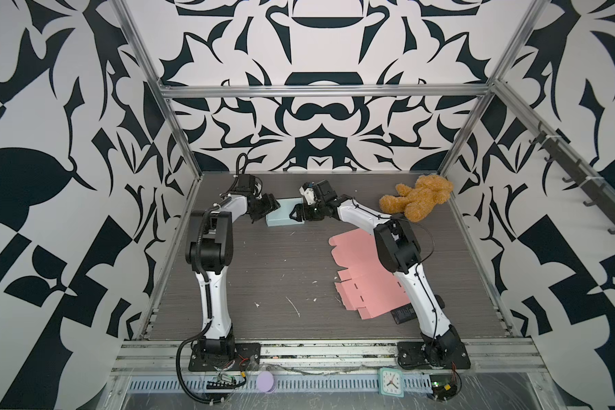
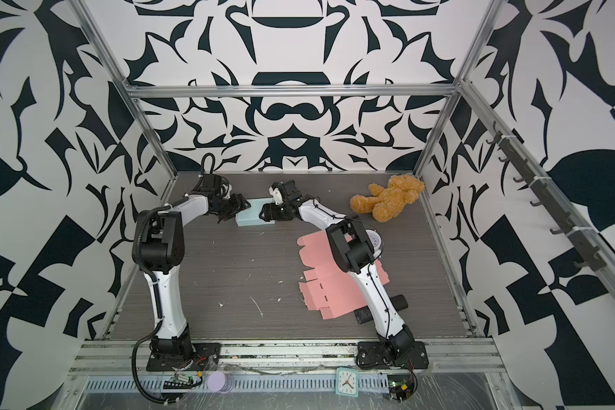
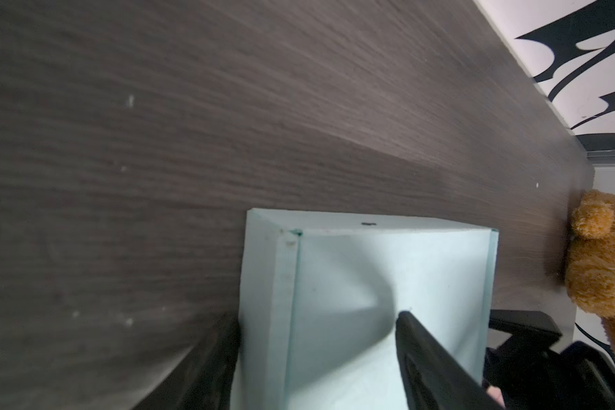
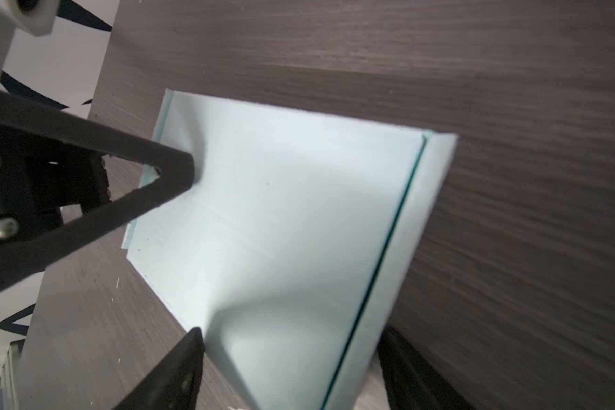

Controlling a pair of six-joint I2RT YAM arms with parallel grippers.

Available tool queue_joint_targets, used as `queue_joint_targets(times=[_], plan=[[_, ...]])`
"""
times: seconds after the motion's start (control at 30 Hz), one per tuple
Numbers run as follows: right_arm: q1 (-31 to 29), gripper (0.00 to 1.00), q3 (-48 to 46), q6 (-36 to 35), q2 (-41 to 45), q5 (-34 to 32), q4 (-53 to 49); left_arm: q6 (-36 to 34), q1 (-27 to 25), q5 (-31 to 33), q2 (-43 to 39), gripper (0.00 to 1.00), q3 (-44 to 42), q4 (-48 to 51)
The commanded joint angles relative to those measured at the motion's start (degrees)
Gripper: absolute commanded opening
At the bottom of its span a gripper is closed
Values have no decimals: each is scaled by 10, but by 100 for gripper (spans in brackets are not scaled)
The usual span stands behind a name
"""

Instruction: Fold the paper box

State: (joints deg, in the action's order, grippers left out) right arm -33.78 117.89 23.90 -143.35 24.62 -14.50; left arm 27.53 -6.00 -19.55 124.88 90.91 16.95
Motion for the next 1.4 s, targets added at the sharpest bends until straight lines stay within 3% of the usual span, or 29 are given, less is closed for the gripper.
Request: queue_joint_targets(times=[0.0,0.3,0.47,0.73,0.93,1.2,1.37], plan=[[-17,79,31,6,-8,38,40,-1,-18,-74,23,72,28,5],[-13,87,25,-2,4,5,29,2,-9,-50,4,77,-7,6],[-11,99,-5,-10,39,-19,36,4,7,-47,-20,87,-40,-7],[-9,99,-49,-19,93,-54,39,0,37,-58,-65,99,-76,-10],[-7,99,-78,-34,137,-83,24,-16,47,-58,-109,99,-108,6],[-7,100,-160,-84,240,-123,-43,-26,38,-74,-263,99,-239,12],[-7,100,-255,-130,335,-175,-119,-14,-16,-58,-390,99,-341,15]])
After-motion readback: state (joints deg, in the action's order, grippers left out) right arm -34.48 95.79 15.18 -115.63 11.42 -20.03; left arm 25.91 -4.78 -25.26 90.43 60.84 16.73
